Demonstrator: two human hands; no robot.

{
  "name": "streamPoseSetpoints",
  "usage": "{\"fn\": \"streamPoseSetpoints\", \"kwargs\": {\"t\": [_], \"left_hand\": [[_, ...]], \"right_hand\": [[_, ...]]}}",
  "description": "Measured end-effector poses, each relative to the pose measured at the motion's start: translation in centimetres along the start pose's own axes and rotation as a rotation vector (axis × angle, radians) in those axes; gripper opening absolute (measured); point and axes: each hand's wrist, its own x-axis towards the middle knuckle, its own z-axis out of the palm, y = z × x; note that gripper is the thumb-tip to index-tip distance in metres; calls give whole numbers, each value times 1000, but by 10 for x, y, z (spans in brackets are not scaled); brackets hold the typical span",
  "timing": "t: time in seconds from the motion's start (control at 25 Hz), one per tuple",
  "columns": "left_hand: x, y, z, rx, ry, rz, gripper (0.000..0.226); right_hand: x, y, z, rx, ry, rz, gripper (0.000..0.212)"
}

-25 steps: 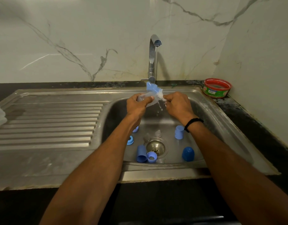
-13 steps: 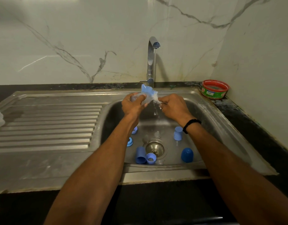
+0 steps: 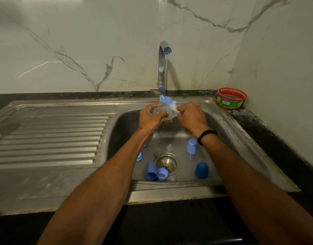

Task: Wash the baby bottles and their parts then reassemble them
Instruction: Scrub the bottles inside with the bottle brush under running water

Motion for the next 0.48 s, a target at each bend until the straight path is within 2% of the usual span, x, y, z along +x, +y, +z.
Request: {"fn": "streamPoseSetpoints", "kwargs": {"t": [0.12, 0.48], "left_hand": [[2, 0, -4, 7, 38, 0, 33], [-5, 9, -1, 67, -4, 30, 34]], "right_hand": [[-1, -1, 3, 17, -2, -9, 32], [1, 1, -1, -17, 20, -13, 32]]}}
